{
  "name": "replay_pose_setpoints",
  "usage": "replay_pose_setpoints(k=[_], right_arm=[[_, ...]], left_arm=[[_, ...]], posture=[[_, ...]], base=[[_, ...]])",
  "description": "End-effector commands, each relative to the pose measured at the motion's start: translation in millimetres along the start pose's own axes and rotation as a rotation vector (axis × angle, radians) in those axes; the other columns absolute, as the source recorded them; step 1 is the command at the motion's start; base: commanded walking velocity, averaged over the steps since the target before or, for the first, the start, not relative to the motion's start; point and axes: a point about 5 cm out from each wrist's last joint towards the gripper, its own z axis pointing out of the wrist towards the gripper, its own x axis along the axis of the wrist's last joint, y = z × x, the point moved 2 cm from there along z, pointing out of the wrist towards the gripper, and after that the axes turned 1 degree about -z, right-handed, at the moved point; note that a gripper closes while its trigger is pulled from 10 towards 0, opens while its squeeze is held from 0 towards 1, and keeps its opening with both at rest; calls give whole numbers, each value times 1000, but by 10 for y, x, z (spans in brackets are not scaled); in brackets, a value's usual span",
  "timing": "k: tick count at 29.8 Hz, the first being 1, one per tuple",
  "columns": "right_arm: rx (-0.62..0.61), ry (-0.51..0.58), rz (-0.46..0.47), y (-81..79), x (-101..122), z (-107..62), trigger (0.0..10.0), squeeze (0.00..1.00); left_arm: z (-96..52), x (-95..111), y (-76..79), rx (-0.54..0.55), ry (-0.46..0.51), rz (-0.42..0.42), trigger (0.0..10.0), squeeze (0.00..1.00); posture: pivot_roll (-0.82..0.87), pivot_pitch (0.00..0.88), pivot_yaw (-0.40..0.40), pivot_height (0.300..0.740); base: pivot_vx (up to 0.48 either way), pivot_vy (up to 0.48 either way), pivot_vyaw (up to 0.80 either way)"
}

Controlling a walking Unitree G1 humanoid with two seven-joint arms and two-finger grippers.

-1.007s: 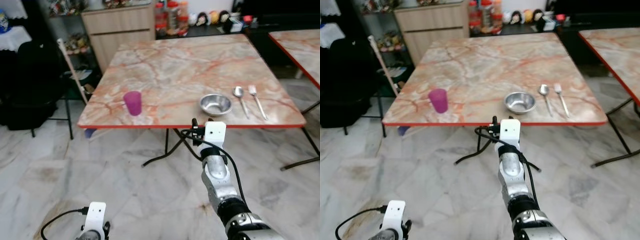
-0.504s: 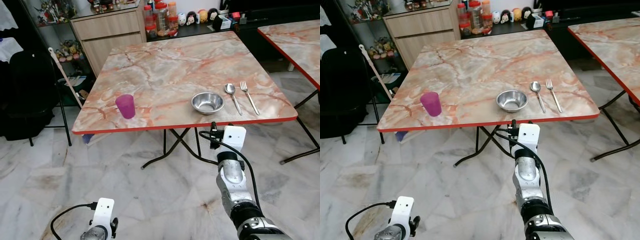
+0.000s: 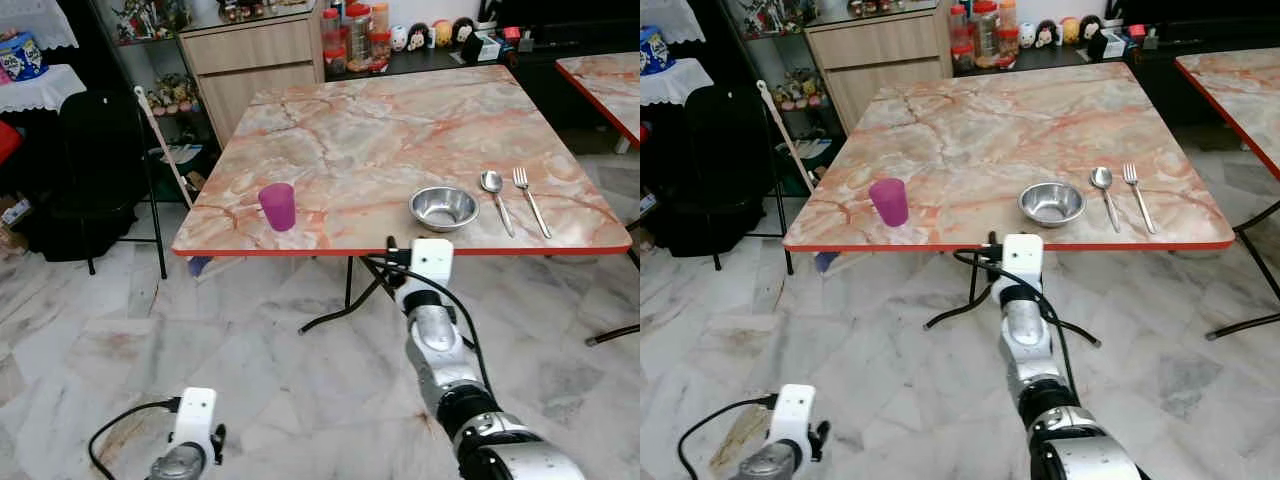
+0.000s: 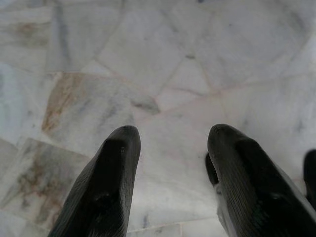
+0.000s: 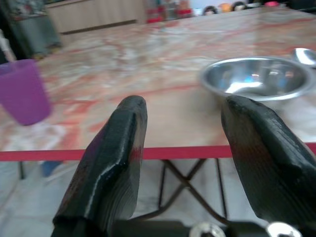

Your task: Setting the table

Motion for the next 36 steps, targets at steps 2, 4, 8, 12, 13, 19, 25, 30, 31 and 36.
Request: replay_pose_setpoints(k=[2,4,8,12,13,19,25,30,31,36], right_arm=[[-8,11,5,37,-6,-18,10000,0],[-18,-1,13,80,-33,-24,10000,0],[-27,-22,2,119,-52,-12,10000,0],[-11,0,-10,112,2,14,10000,0],[-10,1,-12,110,4,16,10000,0],[16,12,-13,63,75,66,10000,0],[18,19,0,70,136,114,10000,0],[13,45,0,80,178,124,10000,0],[14,46,-1,79,181,126,10000,0],[9,45,12,86,176,126,10000,0]], left_arm=[[15,62,-9,3,10,15,10000,0],[15,52,18,-2,6,21,10000,0],[15,51,51,-11,9,41,10000,0],[16,56,47,6,12,23,10000,0],[16,55,48,5,12,24,10000,0],[17,68,52,10,22,-26,10000,0],[17,88,39,10,35,-35,10000,0],[13,61,15,19,22,-30,10000,0],[12,53,9,22,18,-23,10000,0],[6,36,-10,23,17,-20,10000,0]], posture=[[-20,0,150,740],[-18,0,148,740],[-14,0,134,740],[-19,0,110,740],[-19,0,110,740],[-6,0,88,740],[3,0,83,740],[8,0,83,740],[8,0,83,740],[8,0,88,740]], base=[[0,0,0],[0,0,0],[0,0,-431],[0,0,0],[0,0,0],[0,0,0],[0,0,-264],[58,0,0],[292,0,0],[308,0,0]])
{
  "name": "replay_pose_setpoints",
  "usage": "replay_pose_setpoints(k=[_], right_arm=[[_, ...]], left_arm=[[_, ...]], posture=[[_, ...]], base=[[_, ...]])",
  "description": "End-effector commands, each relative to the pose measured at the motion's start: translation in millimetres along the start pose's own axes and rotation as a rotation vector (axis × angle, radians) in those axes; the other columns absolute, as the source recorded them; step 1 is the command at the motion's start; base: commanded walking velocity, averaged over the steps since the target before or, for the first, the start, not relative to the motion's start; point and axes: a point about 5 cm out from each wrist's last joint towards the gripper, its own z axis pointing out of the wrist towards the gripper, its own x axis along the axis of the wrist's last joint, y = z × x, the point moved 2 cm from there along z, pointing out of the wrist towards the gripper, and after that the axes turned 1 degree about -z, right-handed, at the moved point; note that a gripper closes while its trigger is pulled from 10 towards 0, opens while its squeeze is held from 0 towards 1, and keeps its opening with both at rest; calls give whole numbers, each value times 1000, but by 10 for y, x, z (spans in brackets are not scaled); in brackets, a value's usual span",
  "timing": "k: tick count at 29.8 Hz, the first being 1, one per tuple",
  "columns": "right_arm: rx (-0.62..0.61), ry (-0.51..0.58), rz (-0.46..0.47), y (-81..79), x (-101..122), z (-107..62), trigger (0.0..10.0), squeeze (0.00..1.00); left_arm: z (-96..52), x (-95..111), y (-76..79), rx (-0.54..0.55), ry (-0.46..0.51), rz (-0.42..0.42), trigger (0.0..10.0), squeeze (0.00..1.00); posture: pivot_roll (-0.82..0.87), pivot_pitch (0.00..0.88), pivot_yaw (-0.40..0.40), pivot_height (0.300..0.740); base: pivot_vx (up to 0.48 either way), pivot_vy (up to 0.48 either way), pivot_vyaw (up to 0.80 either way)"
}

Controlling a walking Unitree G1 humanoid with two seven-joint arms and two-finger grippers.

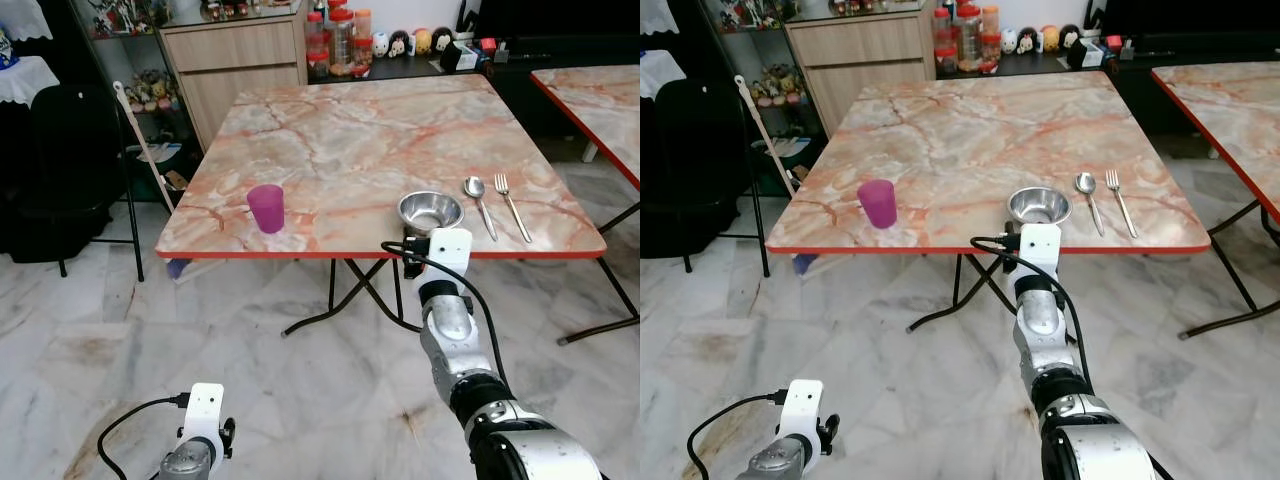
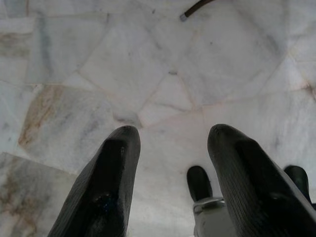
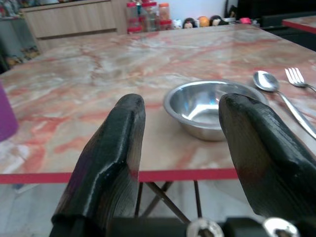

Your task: Setting the table

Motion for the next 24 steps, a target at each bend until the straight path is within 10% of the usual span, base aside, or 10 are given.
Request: replay_pose_setpoints(k=[1,24], right_arm=[[-7,12,33,-16,45,28,10000,0],[0,53,36,-17,116,44,10000,0]], left_arm=[[-14,-50,-69,12,-17,25,10000,0],[-7,-17,-108,29,-12,9,10000,0]], posture=[[6,0,94,740],[6,0,96,740]], base=[[337,0,0],[352,0,-232]])
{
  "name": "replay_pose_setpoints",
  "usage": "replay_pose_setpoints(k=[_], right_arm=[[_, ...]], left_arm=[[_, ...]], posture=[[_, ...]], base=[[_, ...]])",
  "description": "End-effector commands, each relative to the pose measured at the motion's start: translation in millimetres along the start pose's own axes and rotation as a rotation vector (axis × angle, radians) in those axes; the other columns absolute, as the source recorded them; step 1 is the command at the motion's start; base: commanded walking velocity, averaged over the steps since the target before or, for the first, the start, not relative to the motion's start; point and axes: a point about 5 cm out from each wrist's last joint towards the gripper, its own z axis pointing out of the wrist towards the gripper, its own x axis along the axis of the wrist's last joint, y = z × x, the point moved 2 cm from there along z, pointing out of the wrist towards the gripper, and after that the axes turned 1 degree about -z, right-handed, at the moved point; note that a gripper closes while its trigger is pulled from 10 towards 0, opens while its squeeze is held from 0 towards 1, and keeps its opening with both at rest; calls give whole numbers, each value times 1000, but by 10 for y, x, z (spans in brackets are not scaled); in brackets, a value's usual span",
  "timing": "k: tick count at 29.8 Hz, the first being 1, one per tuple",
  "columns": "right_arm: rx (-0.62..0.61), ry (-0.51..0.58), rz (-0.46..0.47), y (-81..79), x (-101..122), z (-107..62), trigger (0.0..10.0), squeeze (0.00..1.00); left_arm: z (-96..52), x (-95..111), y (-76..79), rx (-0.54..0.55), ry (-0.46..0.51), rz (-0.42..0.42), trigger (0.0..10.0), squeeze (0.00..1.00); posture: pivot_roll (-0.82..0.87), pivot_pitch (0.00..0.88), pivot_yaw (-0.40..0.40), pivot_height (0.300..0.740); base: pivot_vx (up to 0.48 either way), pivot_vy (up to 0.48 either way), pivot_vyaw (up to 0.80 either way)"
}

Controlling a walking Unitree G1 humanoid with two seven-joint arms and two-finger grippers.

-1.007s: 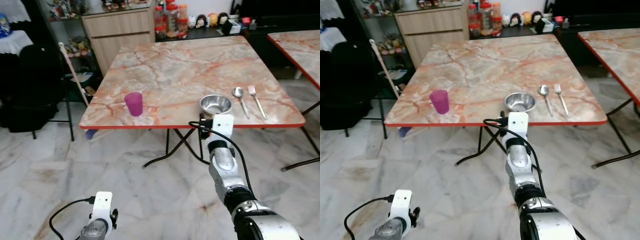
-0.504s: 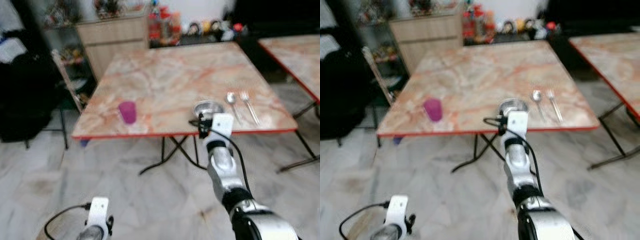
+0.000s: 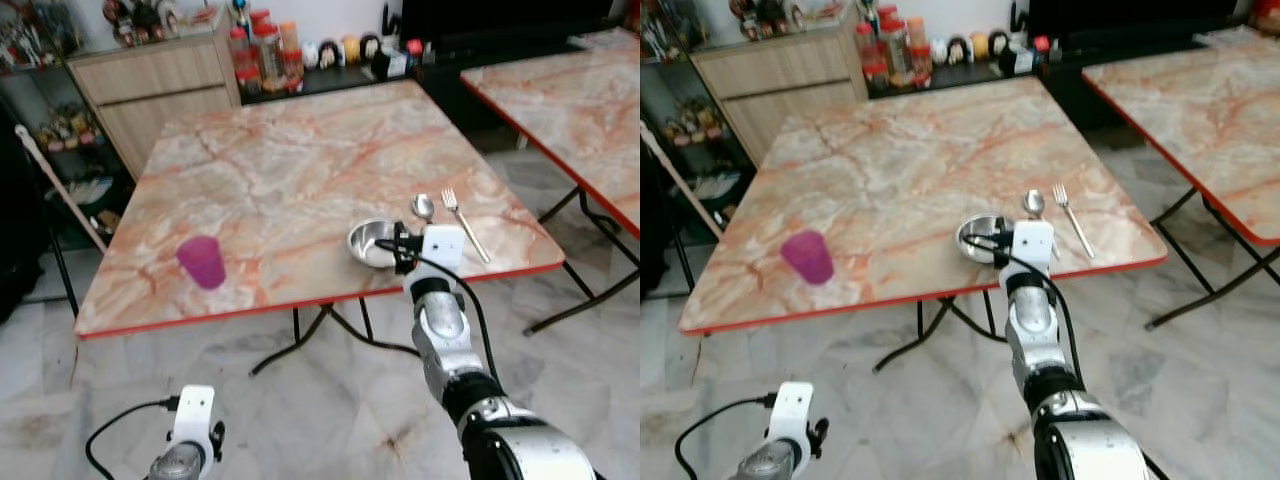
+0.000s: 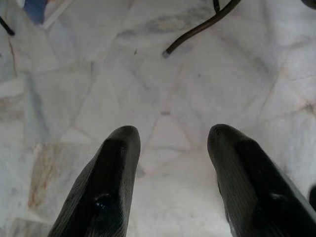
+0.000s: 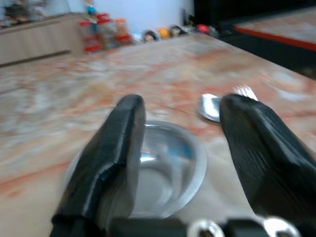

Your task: Setting the table

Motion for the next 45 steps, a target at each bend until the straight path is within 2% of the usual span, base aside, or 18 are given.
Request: replay_pose_setpoints(k=[1,8,14,23,33,36,42,43,44,45], right_arm=[[-5,20,-1,27,50,24,10000,0],[29,44,-25,-15,66,6,10000,0],[14,38,8,6,51,-2,10000,0],[15,42,21,14,51,-14,10000,0],[-8,18,181,-47,-67,-187,10000,0],[1,17,203,-104,-69,-253,10000,0],[-44,-3,237,-69,-51,-311,10000,0],[-48,-9,249,-65,-50,-322,10000,333],[-48,-9,249,-65,-50,-322,10000,333],[-55,-16,251,-56,-51,-335,10000,1000]], left_arm=[[4,3,38,-6,-5,-1,10000,0],[-9,-43,44,-2,-12,-8,10000,0],[-16,-72,47,1,-17,-13,10000,0],[-20,-76,24,8,-13,-19,10000,0],[-36,-127,18,10,-20,-17,10000,0],[-42,-146,20,8,-24,-16,10000,0],[-44,-154,23,4,-25,-15,10000,0],[-44,-154,30,1,-25,-14,10000,0],[-44,-154,30,1,-25,-14,10000,0],[-43,-154,38,-2,-26,-14,10000,0]], posture=[[7,0,95,740],[9,0,94,740],[9,0,95,740],[8,0,94,740],[-3,0,92,740],[-5,2,91,740],[-12,7,91,740],[-13,7,91,740],[-13,7,91,740],[-13,9,91,740]], base=[[352,0,0],[351,0,88],[336,0,594],[0,0,0],[0,0,0],[0,0,0],[0,0,0],[0,0,0],[0,0,0],[0,0,0]])
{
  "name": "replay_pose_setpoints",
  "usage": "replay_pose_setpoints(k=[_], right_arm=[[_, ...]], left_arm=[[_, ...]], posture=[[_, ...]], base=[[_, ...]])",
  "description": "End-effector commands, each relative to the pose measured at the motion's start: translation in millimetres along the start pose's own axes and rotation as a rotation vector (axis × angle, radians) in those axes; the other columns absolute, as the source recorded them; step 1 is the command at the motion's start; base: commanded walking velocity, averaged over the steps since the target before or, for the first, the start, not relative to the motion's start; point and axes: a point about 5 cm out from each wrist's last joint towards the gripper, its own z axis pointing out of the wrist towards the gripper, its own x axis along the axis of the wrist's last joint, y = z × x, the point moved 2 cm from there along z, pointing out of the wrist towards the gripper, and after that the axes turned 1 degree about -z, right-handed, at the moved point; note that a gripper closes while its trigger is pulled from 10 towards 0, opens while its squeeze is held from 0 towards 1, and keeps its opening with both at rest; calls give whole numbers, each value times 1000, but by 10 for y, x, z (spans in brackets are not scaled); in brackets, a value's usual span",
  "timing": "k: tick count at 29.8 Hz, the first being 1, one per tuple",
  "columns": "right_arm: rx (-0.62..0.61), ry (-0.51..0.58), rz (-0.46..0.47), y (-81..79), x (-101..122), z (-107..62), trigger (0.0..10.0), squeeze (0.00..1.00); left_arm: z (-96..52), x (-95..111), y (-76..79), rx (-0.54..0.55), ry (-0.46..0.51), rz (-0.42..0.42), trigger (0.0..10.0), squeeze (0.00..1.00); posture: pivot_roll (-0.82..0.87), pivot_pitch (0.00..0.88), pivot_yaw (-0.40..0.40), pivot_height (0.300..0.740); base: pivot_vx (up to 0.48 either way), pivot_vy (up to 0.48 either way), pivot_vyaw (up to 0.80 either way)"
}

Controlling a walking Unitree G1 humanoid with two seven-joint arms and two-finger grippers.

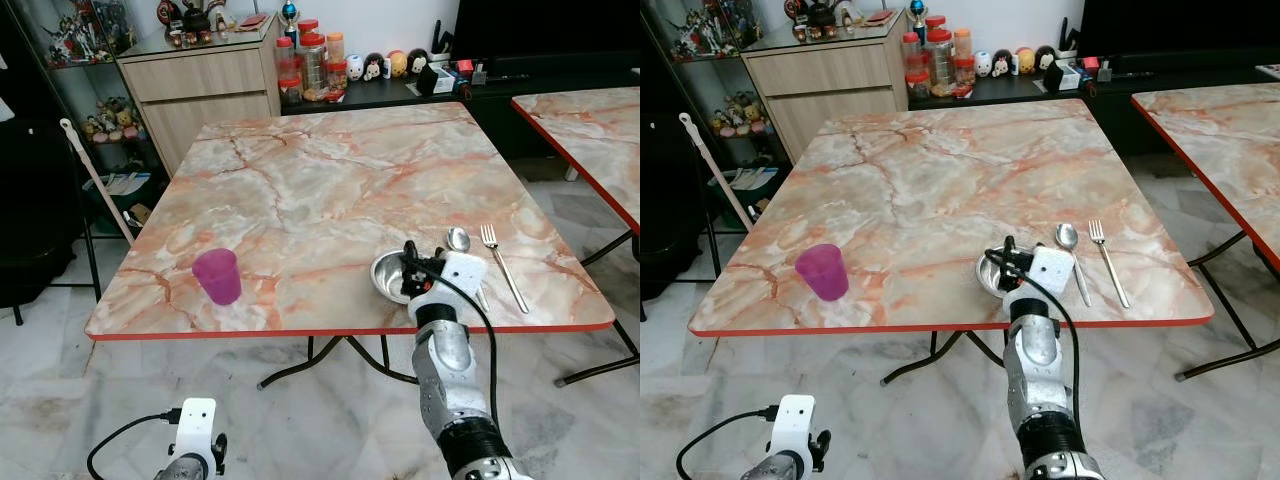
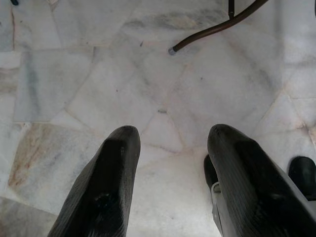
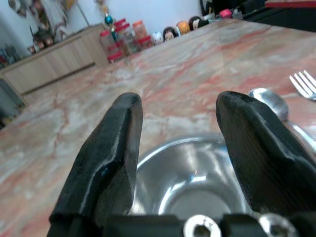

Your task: Setting the table

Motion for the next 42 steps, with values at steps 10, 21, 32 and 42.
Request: replay_pose_setpoints(k=[10,21,32,42], right_arm=[[-97,-115,-7,22,-16,10,10000,0],[-168,-187,62,2,-15,10,10000,0],[-174,-151,80,-42,146,9,10000,0],[-74,-345,-127,-61,-11,-48,10000,0]], left_arm=[[2,14,9,-15,6,4,10000,0],[0,8,12,-16,6,4,10000,0],[0,16,22,-21,12,3,10000,0],[0,12,44,-27,10,4,10000,0]], posture=[[-9,10,90,740],[-7,7,88,740],[-7,8,86,740],[-16,14,83,740]], base=[[0,0,0],[0,0,0],[0,0,0],[0,0,0]])
